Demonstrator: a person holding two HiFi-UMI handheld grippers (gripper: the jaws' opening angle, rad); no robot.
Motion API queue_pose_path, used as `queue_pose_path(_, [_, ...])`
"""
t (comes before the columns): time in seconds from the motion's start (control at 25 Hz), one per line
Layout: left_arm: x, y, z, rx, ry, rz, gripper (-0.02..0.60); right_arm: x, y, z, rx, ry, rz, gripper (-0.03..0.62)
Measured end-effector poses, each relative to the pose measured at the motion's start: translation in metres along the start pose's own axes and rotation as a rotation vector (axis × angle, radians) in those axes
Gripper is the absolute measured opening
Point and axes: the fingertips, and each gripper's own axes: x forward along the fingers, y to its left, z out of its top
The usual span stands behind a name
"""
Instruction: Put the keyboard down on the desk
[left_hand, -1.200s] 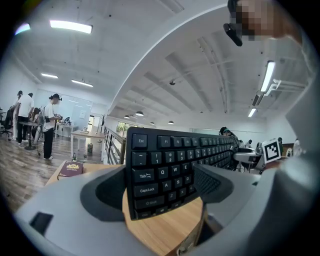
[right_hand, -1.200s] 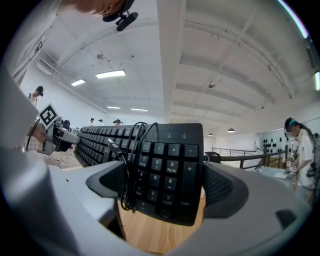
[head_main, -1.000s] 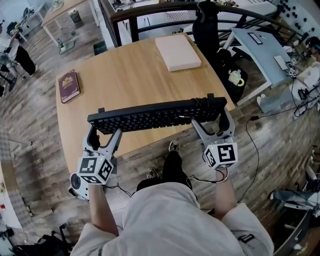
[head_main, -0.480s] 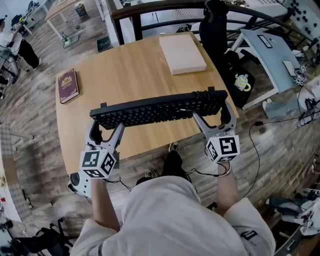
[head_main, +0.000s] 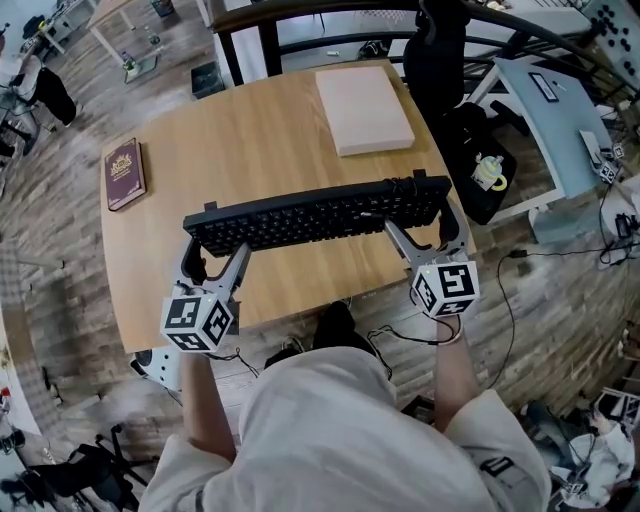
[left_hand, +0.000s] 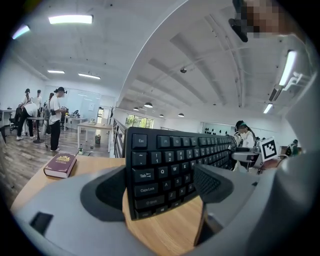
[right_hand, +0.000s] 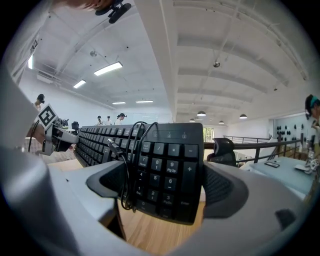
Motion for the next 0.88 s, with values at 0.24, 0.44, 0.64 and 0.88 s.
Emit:
queue_pose_path(0.24, [0.023, -0.002, -0.022, -0.023, 0.064, 0.017, 0.422, 0.026, -0.018, -0.033, 0.037, 0.076, 0.045, 0.48])
queue_pose_path(0.44, [0.039, 0.002, -0.044, -0.051, 0.118, 0.045, 0.422, 0.047, -0.024, -0.062, 0.059, 0.137, 0.077, 0.48])
queue_pose_path(0.64, [0.052, 0.001, -0.067, -0.077, 0.172, 0.057, 0.422, 0.057, -0.032, -0.092, 0.085, 0.204, 0.099, 0.48])
queue_pose_path(0.88, [0.064, -0.003, -0.093, -0.108, 0.238, 0.058, 0.422, 0.064, -0.04, -0.124, 0.105, 0.273, 0.114, 0.48])
